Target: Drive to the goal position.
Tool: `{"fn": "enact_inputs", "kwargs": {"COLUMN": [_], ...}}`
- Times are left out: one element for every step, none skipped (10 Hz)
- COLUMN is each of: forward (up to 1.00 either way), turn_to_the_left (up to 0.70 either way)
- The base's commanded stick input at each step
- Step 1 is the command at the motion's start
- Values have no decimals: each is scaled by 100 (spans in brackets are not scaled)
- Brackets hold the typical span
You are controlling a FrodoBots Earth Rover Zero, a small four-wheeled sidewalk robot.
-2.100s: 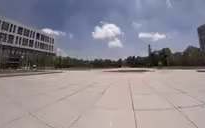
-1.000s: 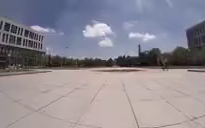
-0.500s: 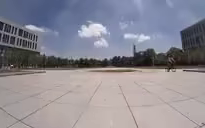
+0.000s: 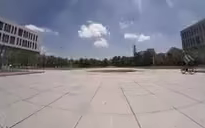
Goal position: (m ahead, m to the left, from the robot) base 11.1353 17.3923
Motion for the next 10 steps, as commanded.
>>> {"fn": "enact_inputs", "kwargs": {"forward": [50, 50, 50, 50, 50, 50, 50, 50, 50, 50], "turn_to_the_left": [-42, 0, 0, 0, 0, 0, 0, -21, -35, 0]}}
